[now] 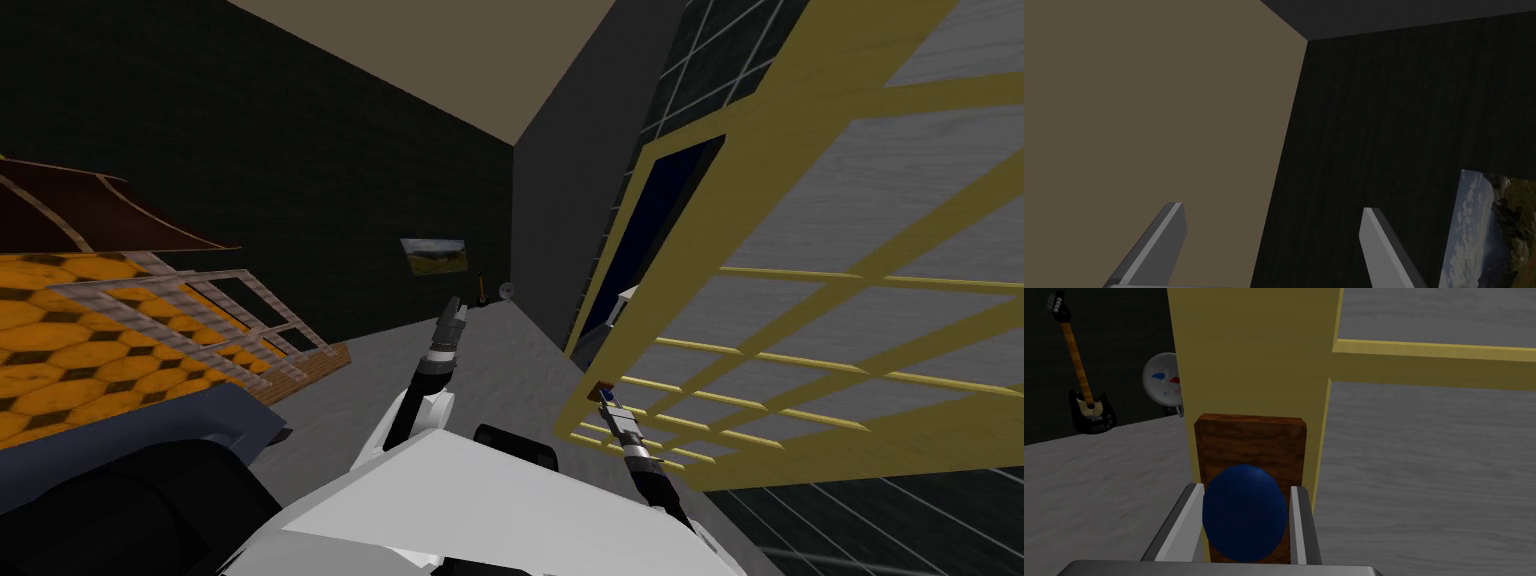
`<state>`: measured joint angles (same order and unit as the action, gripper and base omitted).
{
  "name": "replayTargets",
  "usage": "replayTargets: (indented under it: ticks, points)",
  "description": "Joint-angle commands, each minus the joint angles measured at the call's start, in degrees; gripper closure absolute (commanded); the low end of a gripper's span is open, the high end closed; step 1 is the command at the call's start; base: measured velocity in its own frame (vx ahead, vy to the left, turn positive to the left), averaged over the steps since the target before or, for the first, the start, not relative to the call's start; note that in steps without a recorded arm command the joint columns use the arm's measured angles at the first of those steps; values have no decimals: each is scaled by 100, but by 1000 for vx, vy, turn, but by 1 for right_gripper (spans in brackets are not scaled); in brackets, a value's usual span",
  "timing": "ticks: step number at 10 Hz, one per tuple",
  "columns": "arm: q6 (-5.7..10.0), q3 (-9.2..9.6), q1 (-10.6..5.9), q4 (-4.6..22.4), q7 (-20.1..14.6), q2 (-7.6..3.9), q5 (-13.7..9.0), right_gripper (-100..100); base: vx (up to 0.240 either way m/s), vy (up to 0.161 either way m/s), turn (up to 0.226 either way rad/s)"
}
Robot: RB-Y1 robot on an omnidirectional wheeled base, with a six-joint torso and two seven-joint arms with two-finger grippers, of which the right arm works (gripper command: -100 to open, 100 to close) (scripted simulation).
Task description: Pull the door open
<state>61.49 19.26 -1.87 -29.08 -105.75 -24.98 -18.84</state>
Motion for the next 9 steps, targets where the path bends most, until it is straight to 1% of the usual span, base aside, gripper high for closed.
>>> replayTargets:
  ticks: [1, 2, 3, 4, 5, 6, 8, 9]
  points:
    - [171, 85, -9, 124, -126, -55, 49, 100, -148, -65, 60]
    - [256, 161, 35, 115, -206, -114, 93, 100, -163, -47, 67]
    - [299, 199, 58, 111, -247, -143, 114, 100, -193, -29, 47]
    - [232, 168, 52, 68, -198, -121, 97, 100, -85, -11, 6]
    - [352, 215, 137, 84, -258, -173, 129, 100, -127, -58, 134]
    - [392, 226, 158, 92, -276, -188, 137, 100, -175, -69, 164]
    - [574, 280, 257, 125, -354, -259, 176, 100, -180, -71, 147]
    - [623, 295, 284, 134, -375, -278, 186, 100, -191, -83, 125]
